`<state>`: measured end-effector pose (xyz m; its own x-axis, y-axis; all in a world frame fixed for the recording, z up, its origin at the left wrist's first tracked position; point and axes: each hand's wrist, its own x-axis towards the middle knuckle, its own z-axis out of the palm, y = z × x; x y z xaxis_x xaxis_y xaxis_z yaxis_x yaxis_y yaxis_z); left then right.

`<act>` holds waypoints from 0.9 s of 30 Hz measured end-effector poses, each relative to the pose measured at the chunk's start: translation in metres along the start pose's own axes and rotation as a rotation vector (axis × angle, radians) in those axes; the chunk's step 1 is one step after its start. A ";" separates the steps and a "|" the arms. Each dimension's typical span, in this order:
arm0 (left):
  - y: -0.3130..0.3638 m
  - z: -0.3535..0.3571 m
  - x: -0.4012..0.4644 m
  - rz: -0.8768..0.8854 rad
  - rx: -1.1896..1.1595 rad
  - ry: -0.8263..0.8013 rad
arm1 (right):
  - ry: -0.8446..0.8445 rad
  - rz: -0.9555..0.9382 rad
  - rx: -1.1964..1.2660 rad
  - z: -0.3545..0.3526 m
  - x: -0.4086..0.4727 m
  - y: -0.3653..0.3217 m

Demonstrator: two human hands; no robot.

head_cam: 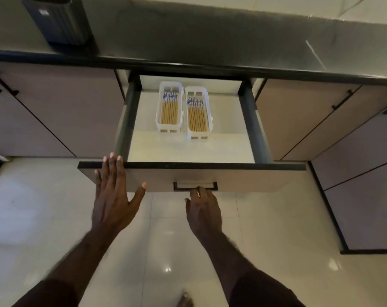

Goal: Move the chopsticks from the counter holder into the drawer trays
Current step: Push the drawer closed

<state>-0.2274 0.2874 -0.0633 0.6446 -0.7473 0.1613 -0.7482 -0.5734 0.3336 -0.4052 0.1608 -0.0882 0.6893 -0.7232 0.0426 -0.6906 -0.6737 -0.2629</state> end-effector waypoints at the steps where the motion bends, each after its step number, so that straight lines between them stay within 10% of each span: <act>1: 0.000 0.003 0.002 0.012 0.003 0.006 | -0.024 0.001 -0.017 0.006 0.003 0.003; 27: 0.011 0.022 0.059 0.034 0.074 -0.008 | -0.176 0.117 0.092 0.016 0.078 0.019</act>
<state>-0.2008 0.2292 -0.0709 0.6178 -0.7691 0.1634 -0.7792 -0.5711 0.2582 -0.3612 0.0936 -0.1049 0.6389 -0.7524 -0.1604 -0.7507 -0.5643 -0.3436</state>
